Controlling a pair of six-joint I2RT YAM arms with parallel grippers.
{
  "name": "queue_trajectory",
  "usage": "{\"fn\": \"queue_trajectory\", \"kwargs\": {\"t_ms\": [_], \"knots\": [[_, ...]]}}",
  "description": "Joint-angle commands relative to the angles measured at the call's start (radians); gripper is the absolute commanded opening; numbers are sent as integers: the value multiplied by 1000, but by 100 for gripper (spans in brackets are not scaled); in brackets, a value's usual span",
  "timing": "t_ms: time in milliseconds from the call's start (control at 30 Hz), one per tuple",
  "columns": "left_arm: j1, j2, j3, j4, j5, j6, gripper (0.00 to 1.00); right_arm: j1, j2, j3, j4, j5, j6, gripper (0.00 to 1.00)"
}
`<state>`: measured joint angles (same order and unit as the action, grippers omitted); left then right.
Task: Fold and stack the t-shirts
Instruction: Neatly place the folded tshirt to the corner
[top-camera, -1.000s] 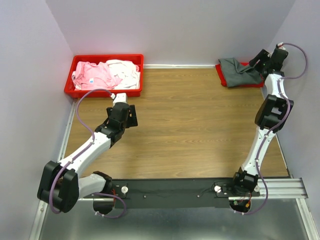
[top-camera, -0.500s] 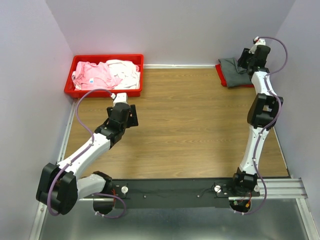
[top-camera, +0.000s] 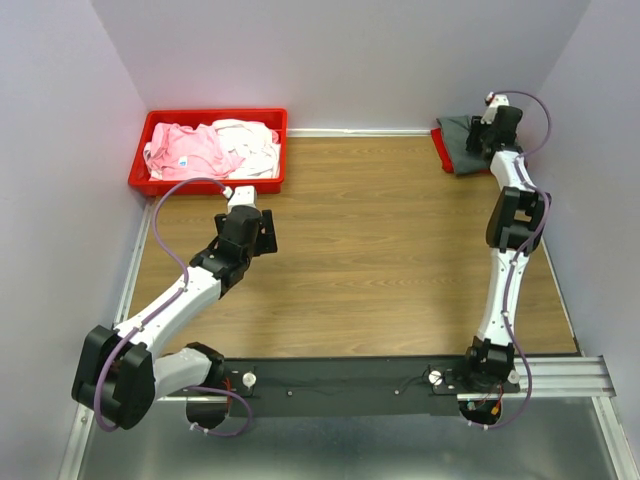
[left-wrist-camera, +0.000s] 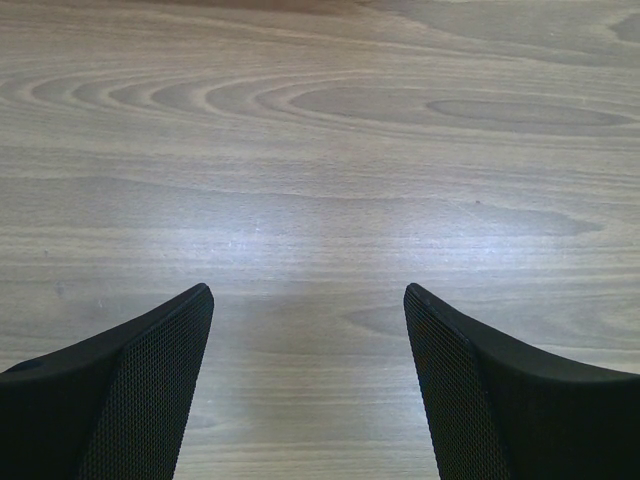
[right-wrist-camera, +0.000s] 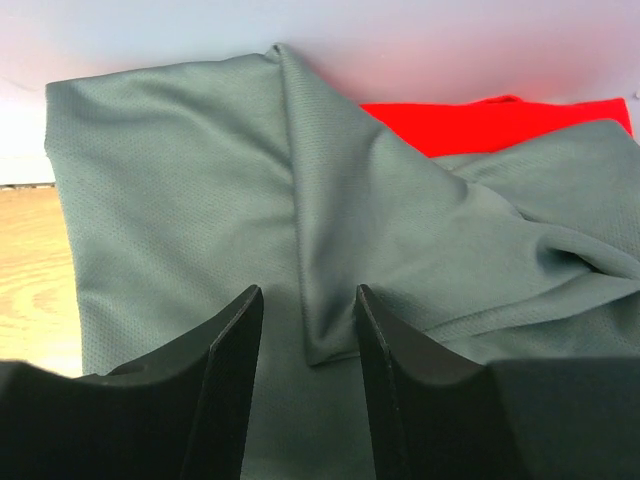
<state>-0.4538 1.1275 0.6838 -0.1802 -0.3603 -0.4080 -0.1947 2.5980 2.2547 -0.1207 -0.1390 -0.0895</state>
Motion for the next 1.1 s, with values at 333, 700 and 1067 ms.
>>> {"fn": "queue_trajectory", "kwargs": {"t_ms": [333, 700, 1067], "knots": [[-9, -14, -4, 25, -35, 5, 85, 20, 76, 83, -16, 166, -42, 42], [-14, -11, -10, 28, -34, 3, 85, 18, 91, 103, -16, 208, -64, 17], [-19, 8, -10, 33, -28, 3, 85, 18, 80, 151, -10, 231, -78, 22]]}}
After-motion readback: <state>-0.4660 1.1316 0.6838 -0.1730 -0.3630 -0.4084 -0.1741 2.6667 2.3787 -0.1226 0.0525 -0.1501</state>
